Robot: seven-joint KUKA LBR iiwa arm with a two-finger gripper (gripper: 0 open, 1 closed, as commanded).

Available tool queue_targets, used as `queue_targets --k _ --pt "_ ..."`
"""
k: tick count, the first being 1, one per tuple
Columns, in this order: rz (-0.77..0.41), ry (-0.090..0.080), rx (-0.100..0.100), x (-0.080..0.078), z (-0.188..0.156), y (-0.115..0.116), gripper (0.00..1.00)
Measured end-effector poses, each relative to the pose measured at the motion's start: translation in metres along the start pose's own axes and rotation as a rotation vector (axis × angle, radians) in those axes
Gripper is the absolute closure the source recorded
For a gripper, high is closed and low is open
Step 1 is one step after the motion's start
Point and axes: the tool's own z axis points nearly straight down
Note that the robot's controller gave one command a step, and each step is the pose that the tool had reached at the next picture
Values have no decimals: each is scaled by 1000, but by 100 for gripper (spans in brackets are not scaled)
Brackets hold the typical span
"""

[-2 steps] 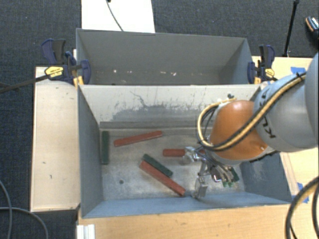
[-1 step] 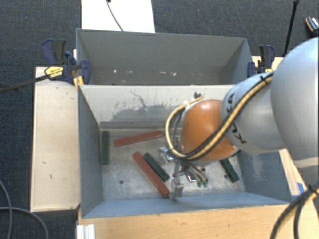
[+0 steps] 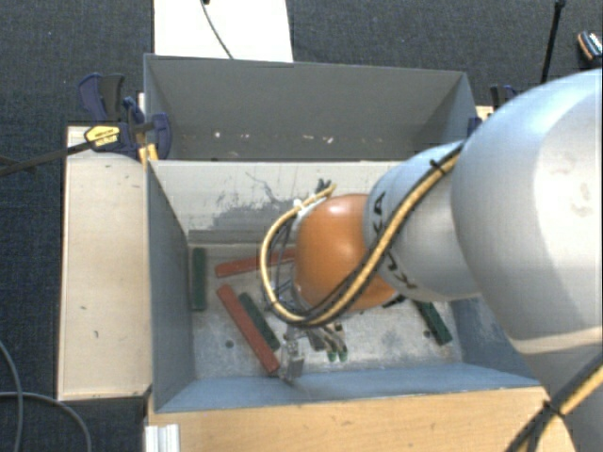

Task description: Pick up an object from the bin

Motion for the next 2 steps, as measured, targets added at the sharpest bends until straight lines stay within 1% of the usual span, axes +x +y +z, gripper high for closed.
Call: queue_targets --k 1,2 --pt "8 8 2 2 2 -4 100" --pt "9 3 2 0 0 -4 0"
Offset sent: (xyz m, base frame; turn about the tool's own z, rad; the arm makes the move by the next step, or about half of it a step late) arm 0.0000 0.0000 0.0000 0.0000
